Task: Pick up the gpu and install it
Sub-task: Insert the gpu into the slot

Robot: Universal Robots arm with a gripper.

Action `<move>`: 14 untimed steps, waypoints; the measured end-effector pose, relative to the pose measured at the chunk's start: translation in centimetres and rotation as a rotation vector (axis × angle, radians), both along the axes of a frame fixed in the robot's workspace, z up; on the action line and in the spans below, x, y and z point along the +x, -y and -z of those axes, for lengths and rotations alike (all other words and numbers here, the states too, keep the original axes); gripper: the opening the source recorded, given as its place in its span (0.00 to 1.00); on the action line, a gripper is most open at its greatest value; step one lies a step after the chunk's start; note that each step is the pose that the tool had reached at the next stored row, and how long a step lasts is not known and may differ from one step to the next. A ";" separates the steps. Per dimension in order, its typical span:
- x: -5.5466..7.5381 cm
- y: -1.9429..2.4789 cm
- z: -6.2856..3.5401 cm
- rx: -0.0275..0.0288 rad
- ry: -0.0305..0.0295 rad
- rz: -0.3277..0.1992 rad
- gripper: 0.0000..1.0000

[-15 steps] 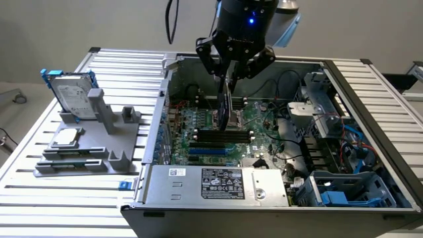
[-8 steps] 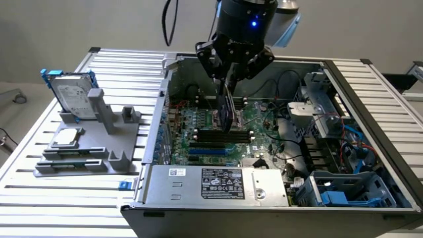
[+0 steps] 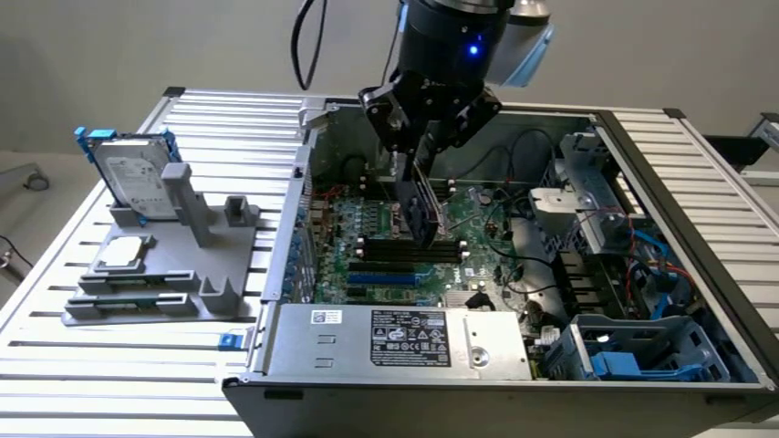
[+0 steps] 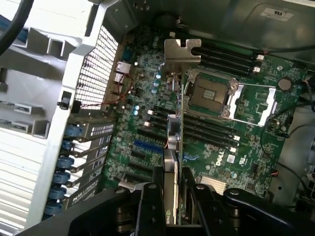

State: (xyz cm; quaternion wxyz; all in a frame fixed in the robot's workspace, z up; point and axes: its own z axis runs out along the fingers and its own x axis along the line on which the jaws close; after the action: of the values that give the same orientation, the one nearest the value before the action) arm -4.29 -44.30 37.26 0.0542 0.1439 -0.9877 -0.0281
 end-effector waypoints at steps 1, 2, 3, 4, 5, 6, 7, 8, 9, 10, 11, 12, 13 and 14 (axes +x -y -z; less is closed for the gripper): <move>0.0 0.00 0.05 0.0002 0.0001 -0.018 0.26; 0.0 0.00 0.10 0.0006 0.0002 -0.036 0.26; 0.0 0.00 0.15 0.0011 0.0003 -0.053 0.26; 0.0 0.00 0.20 0.0019 0.0004 -0.073 0.26; 0.0 0.00 0.24 0.0028 0.0006 -0.092 0.26; 0.0 0.00 0.28 0.0039 0.0008 -0.110 0.26; 0.0 0.00 0.32 0.0050 0.0011 -0.128 0.26; 0.0 0.00 0.36 0.0064 0.0014 -0.146 0.26; 0.0 0.00 0.39 0.0081 0.0021 -0.163 0.26; 0.0 0.00 0.43 0.0102 0.0029 -0.181 0.26; 0.0 0.00 0.47 0.0123 0.0037 -0.198 0.26; 0.0 0.00 0.51 0.0144 0.0047 -0.215 0.26; 0.0 0.00 0.54 0.0165 0.0055 -0.232 0.26; 0.0 0.00 0.58 0.0189 0.0066 -0.250 0.26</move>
State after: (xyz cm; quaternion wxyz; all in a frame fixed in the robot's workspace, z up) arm -4.29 -44.30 36.68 0.0527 0.2664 -0.9620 -0.0299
